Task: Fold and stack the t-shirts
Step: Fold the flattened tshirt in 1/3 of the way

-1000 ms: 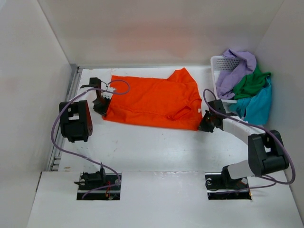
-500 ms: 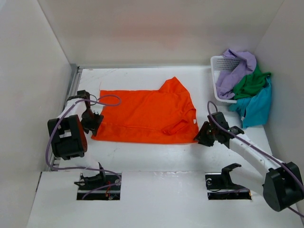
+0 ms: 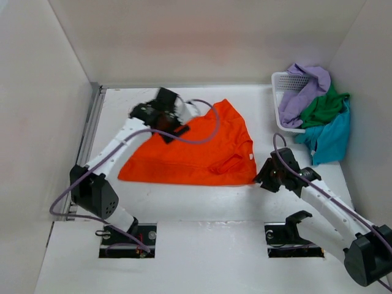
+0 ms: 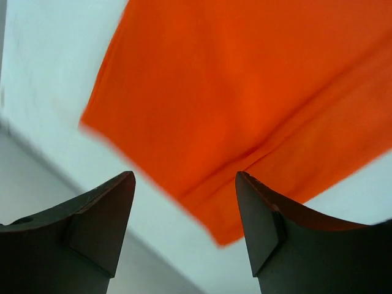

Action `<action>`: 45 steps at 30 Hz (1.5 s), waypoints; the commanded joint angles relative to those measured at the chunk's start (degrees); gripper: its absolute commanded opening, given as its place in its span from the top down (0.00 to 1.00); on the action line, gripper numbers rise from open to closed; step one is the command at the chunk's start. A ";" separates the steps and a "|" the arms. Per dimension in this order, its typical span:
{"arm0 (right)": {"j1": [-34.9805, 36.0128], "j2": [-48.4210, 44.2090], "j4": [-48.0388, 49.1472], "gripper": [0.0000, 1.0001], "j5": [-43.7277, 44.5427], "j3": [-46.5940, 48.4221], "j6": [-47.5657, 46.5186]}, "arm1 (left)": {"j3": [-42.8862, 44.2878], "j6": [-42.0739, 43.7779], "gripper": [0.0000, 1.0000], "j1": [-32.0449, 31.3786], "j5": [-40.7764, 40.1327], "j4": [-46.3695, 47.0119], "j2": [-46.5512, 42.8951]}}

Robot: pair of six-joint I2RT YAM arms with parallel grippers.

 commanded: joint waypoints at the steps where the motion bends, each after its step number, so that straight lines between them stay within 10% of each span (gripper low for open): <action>1: 1.36 0.48 1.06 0.50 3.45 3.40 1.08 | 0.82 1.68 0.34 -16.76 11.29 2.04 2.62; 14: 2.32 1.72 9.06 0.50 3.28 -0.54 3.01 | 4.06 3.10 0.39 -31.66 19.15 9.00 23.45; 22: 3.55 1.45 12.93 0.51 2.84 -4.85 6.17 | 4.94 0.03 0.78 -30.78 17.56 10.32 26.89; 32: 3.55 4.88 14.78 0.55 3.72 -5.73 5.91 | 5.64 -1.91 0.90 -27.53 18.00 10.85 26.36; 38: 2.85 4.79 15.04 0.89 3.89 -8.02 5.82 | 5.91 -9.20 0.91 -21.74 18.35 13.30 26.62; 45: 2.50 4.53 14.61 0.94 3.98 -8.02 5.65 | 5.91 -13.69 0.67 -18.30 17.74 13.75 28.65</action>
